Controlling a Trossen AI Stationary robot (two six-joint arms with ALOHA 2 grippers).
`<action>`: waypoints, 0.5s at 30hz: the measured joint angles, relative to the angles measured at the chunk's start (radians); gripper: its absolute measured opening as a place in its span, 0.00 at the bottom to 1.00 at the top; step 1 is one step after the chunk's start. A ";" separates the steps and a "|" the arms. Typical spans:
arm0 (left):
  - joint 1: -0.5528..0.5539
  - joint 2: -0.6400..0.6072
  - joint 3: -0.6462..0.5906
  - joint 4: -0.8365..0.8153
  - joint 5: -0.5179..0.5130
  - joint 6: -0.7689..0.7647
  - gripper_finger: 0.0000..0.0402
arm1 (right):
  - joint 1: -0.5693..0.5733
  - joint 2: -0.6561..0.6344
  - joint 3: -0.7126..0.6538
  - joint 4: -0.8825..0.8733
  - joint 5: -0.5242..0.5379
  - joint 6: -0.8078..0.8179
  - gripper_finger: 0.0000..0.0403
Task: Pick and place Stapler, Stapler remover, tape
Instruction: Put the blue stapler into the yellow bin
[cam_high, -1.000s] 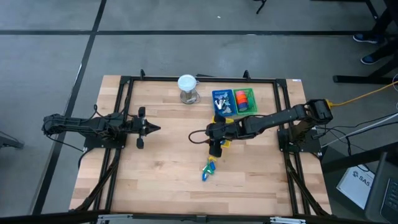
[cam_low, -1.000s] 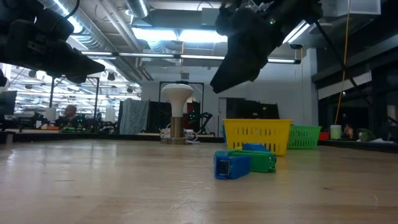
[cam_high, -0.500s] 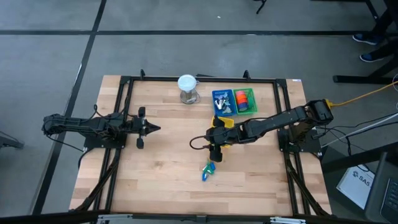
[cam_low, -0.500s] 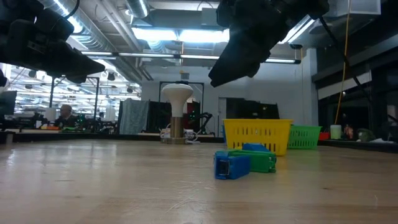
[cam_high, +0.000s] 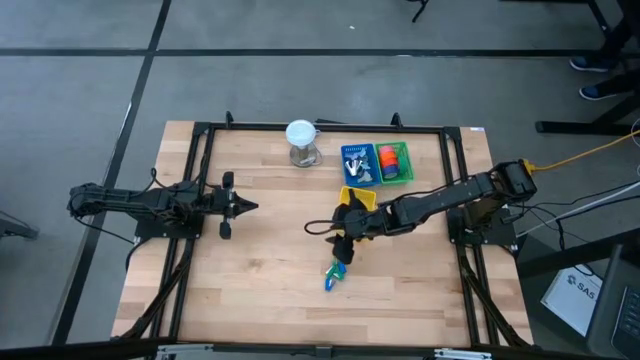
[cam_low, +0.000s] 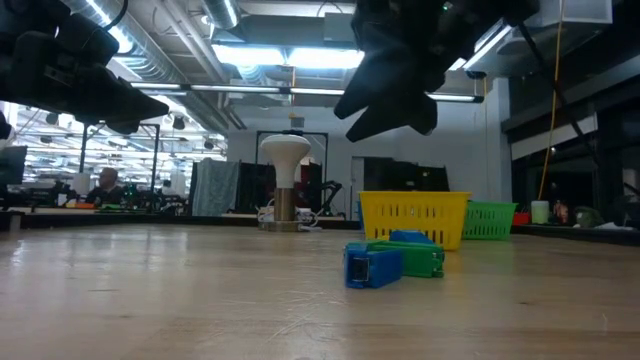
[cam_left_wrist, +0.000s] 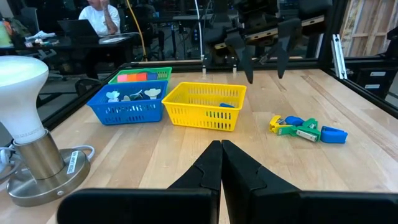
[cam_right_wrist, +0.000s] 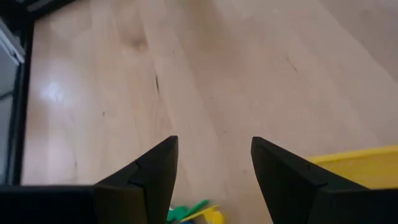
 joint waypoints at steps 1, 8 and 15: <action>0.000 0.000 0.000 0.000 0.000 0.000 0.00 | 0.001 0.000 0.000 0.000 0.000 0.018 0.52; 0.000 0.000 0.000 0.000 0.000 0.000 0.00 | 0.031 0.001 0.000 0.008 0.003 0.049 0.52; 0.000 0.000 0.000 0.000 0.000 0.000 0.00 | 0.106 0.047 0.051 0.024 0.003 -0.005 0.52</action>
